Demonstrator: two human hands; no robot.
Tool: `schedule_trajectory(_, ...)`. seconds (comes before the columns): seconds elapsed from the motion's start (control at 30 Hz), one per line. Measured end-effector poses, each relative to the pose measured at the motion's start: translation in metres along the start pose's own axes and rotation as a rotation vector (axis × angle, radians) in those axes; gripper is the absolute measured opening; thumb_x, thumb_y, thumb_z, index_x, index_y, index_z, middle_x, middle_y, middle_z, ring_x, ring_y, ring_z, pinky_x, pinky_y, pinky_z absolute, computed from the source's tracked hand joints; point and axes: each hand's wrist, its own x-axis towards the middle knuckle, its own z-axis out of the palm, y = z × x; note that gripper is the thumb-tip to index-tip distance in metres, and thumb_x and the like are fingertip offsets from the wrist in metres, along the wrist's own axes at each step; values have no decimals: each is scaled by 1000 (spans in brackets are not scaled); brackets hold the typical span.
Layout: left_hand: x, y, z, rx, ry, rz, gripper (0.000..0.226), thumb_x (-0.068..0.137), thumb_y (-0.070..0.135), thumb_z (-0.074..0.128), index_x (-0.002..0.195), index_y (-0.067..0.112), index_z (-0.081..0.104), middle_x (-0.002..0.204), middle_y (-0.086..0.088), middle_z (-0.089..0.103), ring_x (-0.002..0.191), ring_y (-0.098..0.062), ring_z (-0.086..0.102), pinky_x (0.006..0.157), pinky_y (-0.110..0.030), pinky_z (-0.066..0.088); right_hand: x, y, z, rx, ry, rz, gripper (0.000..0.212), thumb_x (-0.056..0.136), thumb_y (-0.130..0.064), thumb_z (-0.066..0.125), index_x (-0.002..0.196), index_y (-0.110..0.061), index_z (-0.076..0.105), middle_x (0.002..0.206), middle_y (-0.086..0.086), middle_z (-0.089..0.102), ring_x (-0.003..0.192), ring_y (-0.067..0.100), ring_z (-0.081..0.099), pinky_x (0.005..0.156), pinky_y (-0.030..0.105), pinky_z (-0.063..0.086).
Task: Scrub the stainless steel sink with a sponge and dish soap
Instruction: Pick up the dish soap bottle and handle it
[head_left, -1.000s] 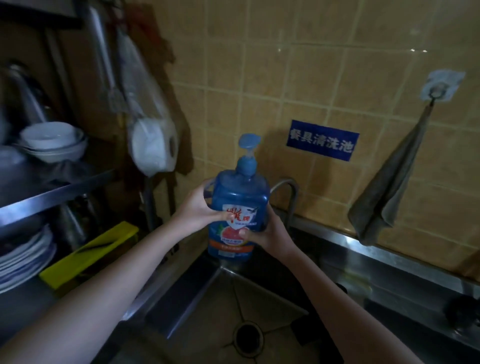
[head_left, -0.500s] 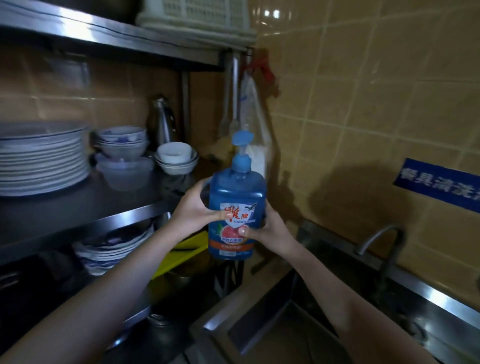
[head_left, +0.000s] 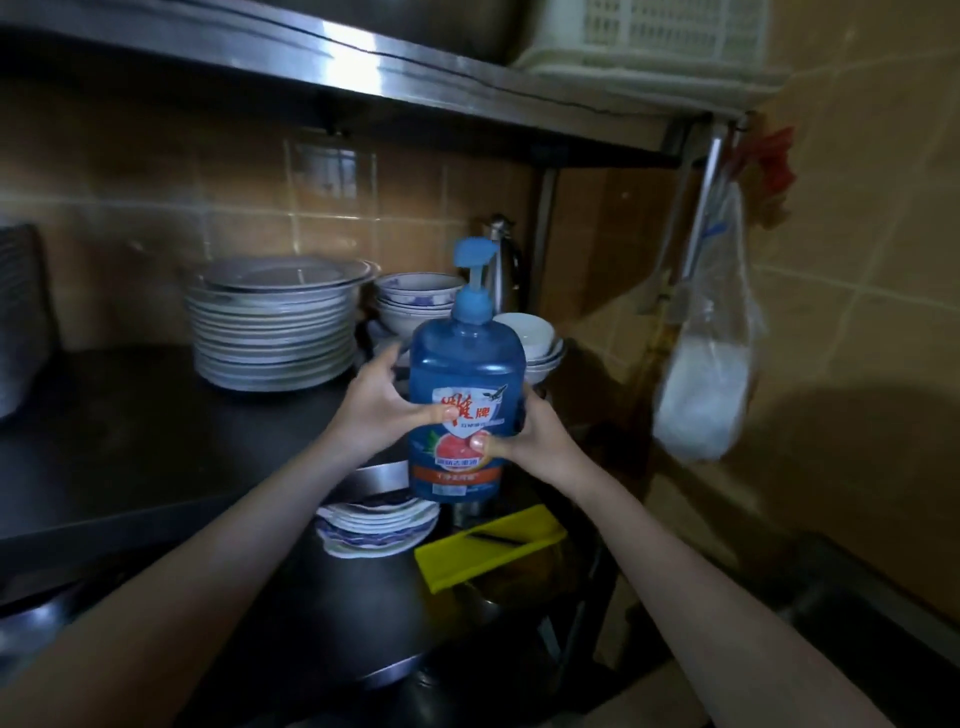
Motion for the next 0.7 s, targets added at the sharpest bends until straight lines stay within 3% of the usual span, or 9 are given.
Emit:
schedule_trajectory(0.13, 18, -18, -34, -8, 63, 9, 68, 58, 2, 85, 112, 27, 53, 107, 11, 65, 95, 6, 64, 73, -9, 50, 52, 7, 26, -32, -40, -23, 66, 73, 7, 74, 129, -11, 44, 114, -6, 63, 102, 0, 64, 79, 14, 53)
schedule_trajectory(0.2, 28, -28, -49, -20, 94, -16, 70, 57, 0, 85, 116, 22, 52, 109, 3, 66, 96, -2, 66, 74, -16, 54, 73, 9, 38, -26, -62, -27, 67, 73, 3, 76, 129, -13, 43, 115, -5, 61, 105, 2, 61, 82, 13, 52)
schedule_trajectory(0.3, 42, -43, -63, 12, 125, -47, 78, 57, 8, 87, 125, 17, 50, 117, -2, 65, 106, -14, 63, 87, -31, 53, 103, 17, 49, -35, -102, -27, 65, 74, 4, 75, 126, -16, 42, 109, -16, 57, 94, -18, 59, 73, 2, 47)
schedule_trajectory(0.37, 47, -49, -65, 35, 136, -66, 79, 56, 15, 88, 125, 18, 49, 117, -2, 66, 105, -14, 63, 87, -34, 54, 112, 23, 50, -16, -113, -8, 64, 74, 5, 74, 124, -17, 41, 108, -15, 56, 91, -22, 57, 71, 1, 46)
schedule_trajectory(0.5, 64, -64, -69, 48, 163, -106, 73, 55, 30, 87, 118, 30, 52, 110, 7, 67, 101, -5, 63, 75, -22, 55, 135, 31, 50, -20, -109, 3, 69, 76, -2, 75, 135, -11, 40, 111, -12, 57, 98, -9, 58, 74, 1, 47)
schedule_trajectory(0.7, 86, -79, -69, 144, 179, -226, 84, 56, 43, 85, 127, 21, 47, 130, -3, 57, 115, -16, 53, 88, -40, 53, 151, 40, 49, -19, -129, 46, 70, 79, -8, 74, 138, -18, 38, 121, -6, 56, 108, 3, 54, 76, 9, 51)
